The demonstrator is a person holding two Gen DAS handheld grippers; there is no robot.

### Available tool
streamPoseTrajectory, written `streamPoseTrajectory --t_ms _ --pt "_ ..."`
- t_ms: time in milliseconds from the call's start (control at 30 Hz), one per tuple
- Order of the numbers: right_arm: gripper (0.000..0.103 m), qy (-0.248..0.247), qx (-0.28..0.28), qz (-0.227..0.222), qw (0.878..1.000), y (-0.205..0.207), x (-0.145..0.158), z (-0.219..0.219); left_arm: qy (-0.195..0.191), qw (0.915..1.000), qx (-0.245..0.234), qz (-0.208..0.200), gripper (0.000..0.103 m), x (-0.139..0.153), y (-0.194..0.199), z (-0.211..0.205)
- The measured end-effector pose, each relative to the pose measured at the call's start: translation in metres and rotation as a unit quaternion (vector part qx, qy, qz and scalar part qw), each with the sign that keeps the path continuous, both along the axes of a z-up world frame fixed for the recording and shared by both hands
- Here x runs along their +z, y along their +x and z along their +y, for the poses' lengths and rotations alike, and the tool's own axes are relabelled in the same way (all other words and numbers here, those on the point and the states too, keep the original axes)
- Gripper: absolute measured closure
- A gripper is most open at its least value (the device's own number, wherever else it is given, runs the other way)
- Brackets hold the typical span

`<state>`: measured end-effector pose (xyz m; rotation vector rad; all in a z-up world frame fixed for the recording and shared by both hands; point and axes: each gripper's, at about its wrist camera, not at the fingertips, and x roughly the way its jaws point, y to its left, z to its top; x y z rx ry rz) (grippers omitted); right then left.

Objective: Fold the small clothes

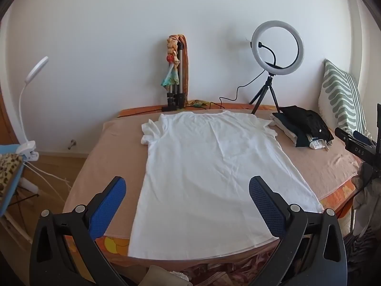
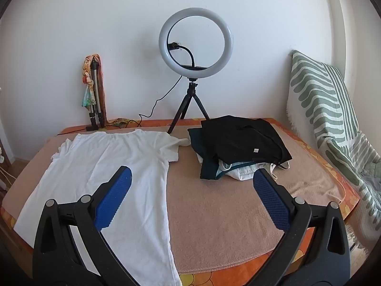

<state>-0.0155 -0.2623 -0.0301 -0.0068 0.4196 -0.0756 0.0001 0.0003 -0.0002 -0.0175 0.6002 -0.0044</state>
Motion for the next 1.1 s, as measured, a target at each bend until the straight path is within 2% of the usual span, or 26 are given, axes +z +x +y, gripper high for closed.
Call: streamPoseTrajectory --t_ms 133,333,533,1100 --pt "0.000 0.007 0.002 -0.002 1.000 0.000 0.000 0.000 -0.023 0.9997 -0.001 0.009 0.000 0.002 0.006 0.009" --pt "0.000 0.007 0.001 -0.001 1.000 -0.001 0.001 0.000 -0.012 0.9999 0.003 -0.003 0.000 0.008 0.005 0.017" --pt "0.000 0.012 0.003 -0.002 1.000 -0.001 0.001 -0.005 -0.002 0.9999 0.013 -0.009 0.000 0.002 0.000 0.003" --pt "0.000 0.016 -0.001 0.002 1.000 0.002 0.001 -0.001 -0.004 0.9997 0.019 -0.015 0.000 0.005 -0.001 0.003"
